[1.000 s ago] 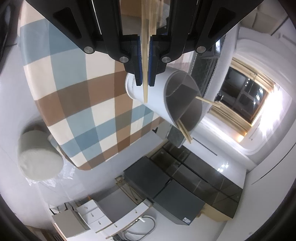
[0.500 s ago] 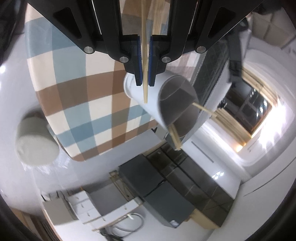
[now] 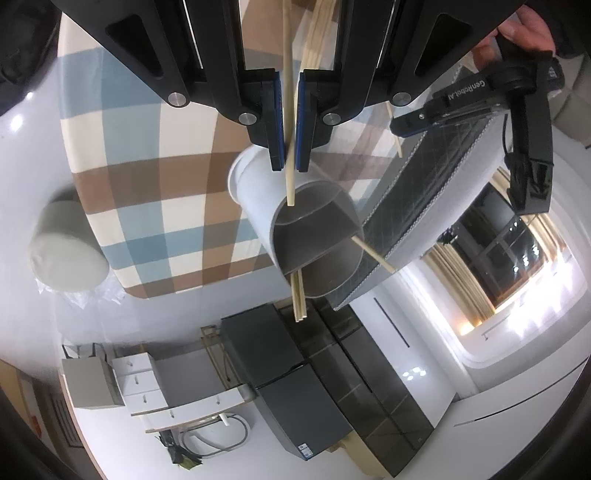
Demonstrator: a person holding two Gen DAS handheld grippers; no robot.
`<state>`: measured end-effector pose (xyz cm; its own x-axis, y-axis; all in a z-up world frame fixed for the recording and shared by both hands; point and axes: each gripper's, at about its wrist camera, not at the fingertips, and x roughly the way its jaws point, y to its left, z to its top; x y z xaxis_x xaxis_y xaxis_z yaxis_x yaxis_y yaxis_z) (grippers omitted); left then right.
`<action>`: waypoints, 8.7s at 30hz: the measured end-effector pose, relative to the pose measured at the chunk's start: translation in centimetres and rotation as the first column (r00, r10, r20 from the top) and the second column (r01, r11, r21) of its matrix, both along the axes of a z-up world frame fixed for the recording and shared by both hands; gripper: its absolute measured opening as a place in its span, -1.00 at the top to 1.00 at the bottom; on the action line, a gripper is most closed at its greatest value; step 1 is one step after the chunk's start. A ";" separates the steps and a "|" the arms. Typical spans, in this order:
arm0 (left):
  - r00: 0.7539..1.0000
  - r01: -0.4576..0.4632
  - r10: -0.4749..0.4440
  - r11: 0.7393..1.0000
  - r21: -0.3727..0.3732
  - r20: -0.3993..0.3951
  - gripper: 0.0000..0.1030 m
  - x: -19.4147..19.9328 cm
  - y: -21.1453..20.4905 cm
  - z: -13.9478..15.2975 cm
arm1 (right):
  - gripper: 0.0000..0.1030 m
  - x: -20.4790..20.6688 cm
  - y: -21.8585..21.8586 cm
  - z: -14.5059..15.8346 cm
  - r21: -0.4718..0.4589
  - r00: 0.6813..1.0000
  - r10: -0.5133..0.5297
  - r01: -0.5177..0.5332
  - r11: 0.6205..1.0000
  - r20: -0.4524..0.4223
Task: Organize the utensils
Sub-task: 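Pinch a chopstick with the left gripper while the right gripper holds its chopstick, then lift both held chopsticks and carry them over the grey holder, then open both grippers to drop the chopsticks into the holder, then move both grippers back down toward the remaining chopsticks, then pinch another chopstick from the bundle with the right gripper, then pinch a chopstick with the left gripper while the right gripper holds its chopstick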
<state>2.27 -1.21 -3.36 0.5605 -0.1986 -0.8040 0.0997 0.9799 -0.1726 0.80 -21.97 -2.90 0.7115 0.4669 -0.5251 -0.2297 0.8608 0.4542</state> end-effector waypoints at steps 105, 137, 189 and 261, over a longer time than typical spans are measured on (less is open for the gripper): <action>0.997 -0.042 0.056 0.977 -0.209 0.061 0.13 8.9 2.5 12.0 | 0.14 10.9 4.2 9.6 -0.217 0.976 0.085 -0.041 0.975 0.199; 0.960 -0.111 0.116 0.993 -0.032 0.257 -0.73 -3.1 0.7 12.3 | -0.54 -2.7 1.6 11.1 -0.119 0.952 0.012 0.026 0.993 0.305; 0.964 -0.267 0.267 0.963 -0.047 0.003 -0.73 0.2 7.3 -2.0 | 0.25 4.9 10.9 -8.8 -0.355 0.900 0.186 -0.335 0.873 -0.394; 0.941 -0.144 0.158 0.987 0.069 -0.298 -0.70 2.8 2.1 -10.1 | 0.91 4.0 -2.1 -4.3 0.155 0.962 -0.001 0.046 0.987 -0.273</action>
<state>5.10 0.86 -13.46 0.3105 -0.0900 -0.9463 -0.1003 0.9869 -0.1267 4.84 -24.07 -7.20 0.5645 0.5448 -0.6202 -0.0595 0.7762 0.6276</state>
